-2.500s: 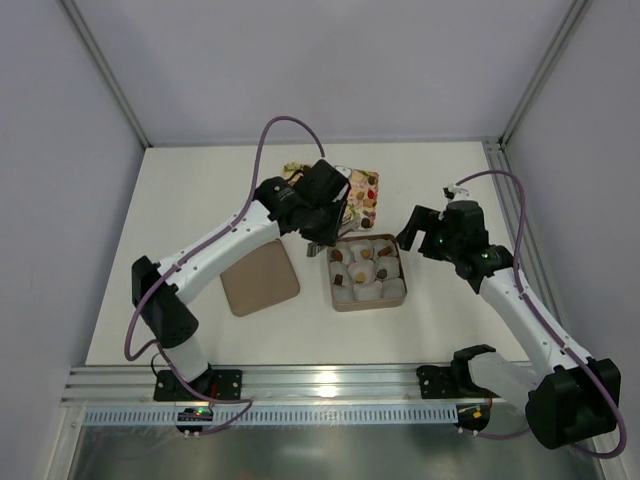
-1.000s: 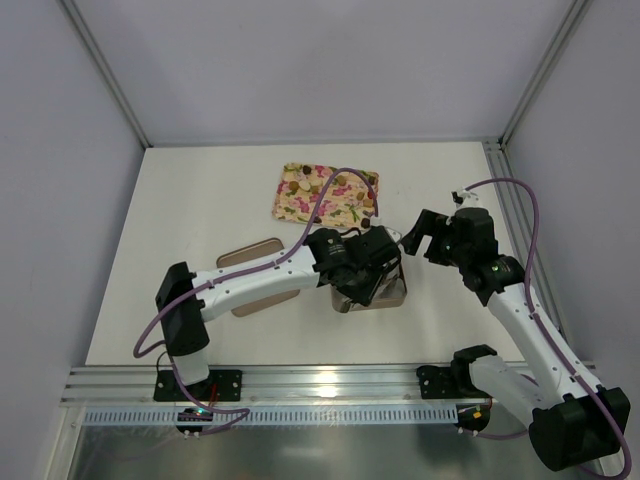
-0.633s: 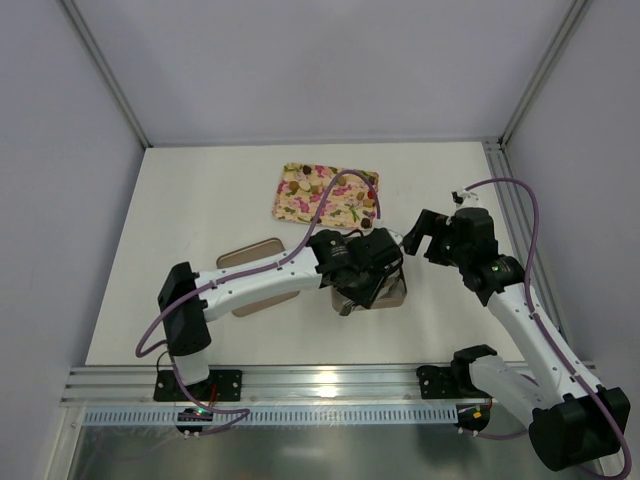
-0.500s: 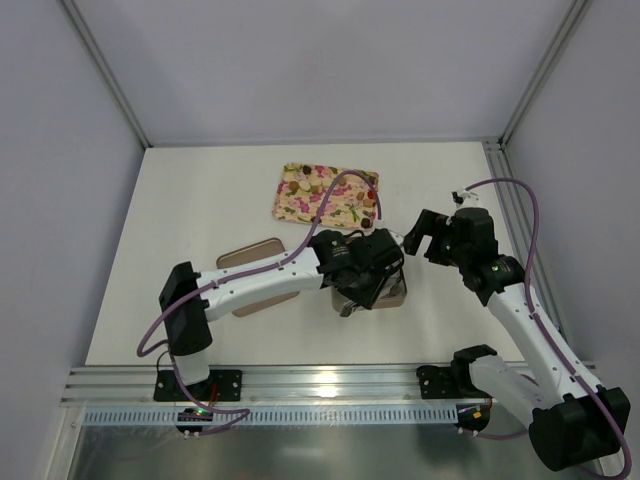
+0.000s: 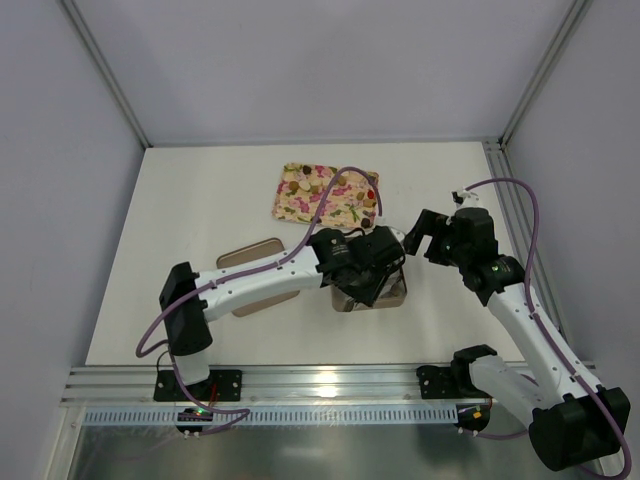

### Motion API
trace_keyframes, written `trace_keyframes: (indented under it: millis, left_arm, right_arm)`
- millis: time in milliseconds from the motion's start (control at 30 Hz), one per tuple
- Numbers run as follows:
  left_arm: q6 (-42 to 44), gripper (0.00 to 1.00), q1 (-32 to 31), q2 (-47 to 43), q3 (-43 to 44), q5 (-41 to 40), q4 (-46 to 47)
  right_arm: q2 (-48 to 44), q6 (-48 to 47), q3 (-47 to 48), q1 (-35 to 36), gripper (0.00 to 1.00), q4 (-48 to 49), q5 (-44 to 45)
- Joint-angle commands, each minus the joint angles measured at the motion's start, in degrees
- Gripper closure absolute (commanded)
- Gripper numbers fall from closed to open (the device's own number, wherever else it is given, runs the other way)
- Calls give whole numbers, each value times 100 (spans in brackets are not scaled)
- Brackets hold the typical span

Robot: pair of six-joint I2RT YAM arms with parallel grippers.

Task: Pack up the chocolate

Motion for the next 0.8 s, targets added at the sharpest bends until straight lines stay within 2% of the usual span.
trace_keyframes:
  millis: [0, 267, 500, 633, 767]
  left_arm:
    - [9, 61, -44, -287, 386, -211, -18]
    - [88, 61, -35, -419, 466, -202, -105]
    - [115, 62, 184, -656, 711, -580, -290]
    - [308, 62, 736, -648, 1141, -799, -439]
    - [807, 60, 1299, -236, 1702, -993, -492]
  right_arm:
    - [-70, -1, 44, -25, 2, 72, 75]
    - [-26, -1, 35, -34, 2, 108, 57]
    - [-17, -36, 79, -34, 2, 99, 57]
    - [44, -80, 158, -34, 2, 99, 49]
    - [167, -141, 229, -42, 2, 125, 22]
